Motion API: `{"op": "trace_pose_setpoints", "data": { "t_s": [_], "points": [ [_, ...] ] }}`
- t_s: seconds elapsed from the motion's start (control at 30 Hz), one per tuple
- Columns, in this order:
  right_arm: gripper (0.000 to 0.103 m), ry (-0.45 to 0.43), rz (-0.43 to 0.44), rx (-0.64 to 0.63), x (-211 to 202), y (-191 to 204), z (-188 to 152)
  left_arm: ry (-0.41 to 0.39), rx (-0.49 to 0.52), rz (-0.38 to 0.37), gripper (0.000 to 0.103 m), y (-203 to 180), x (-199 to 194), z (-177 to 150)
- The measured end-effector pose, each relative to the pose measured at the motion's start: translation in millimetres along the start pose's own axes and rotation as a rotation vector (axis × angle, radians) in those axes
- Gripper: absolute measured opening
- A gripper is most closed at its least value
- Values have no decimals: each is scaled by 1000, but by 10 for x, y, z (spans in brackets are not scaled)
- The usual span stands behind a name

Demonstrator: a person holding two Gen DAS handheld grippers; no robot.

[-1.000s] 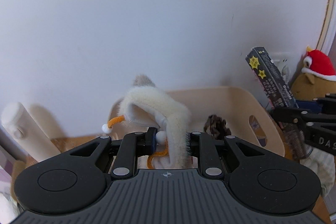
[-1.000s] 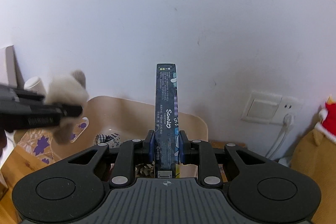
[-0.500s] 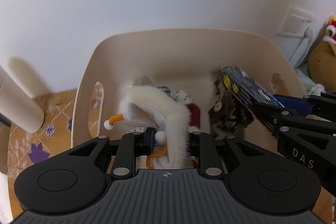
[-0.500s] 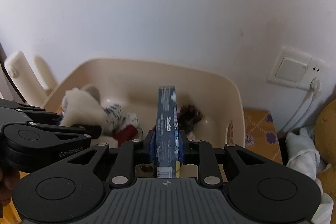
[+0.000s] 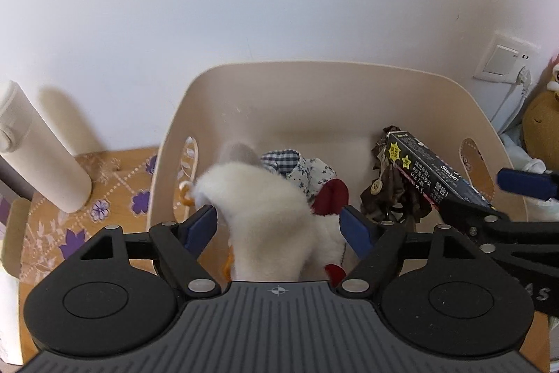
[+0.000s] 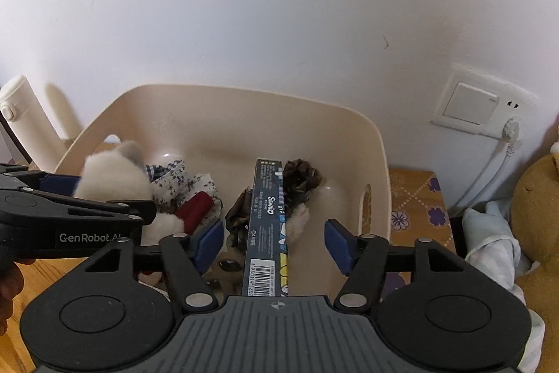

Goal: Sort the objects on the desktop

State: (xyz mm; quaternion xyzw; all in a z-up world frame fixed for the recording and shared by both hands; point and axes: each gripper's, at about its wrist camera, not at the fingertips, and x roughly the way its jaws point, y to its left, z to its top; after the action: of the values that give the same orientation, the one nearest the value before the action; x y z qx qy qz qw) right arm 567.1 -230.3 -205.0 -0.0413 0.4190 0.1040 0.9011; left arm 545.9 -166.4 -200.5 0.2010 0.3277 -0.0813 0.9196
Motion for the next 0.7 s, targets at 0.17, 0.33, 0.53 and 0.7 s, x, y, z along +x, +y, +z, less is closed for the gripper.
{"op": "trace_pose_setpoints", "data": {
  "t_s": [0.17,0.33,0.53,0.7],
  "points": [
    [76,-63,7,-13,-233,-31,2,-30,6,-4,79,55,-212,-15],
    [79,-105,33,-26,-531,-77,-44,-64,34,-14,79,136,-491,-107],
    [88,-143,71,-18,-896,-121,-220,-48,21,-26,82,312,-764,-341],
    [94,-149,88,-44,-1044,-58,-435,-1,1,-32,82,451,-866,-606]
  ]
}}
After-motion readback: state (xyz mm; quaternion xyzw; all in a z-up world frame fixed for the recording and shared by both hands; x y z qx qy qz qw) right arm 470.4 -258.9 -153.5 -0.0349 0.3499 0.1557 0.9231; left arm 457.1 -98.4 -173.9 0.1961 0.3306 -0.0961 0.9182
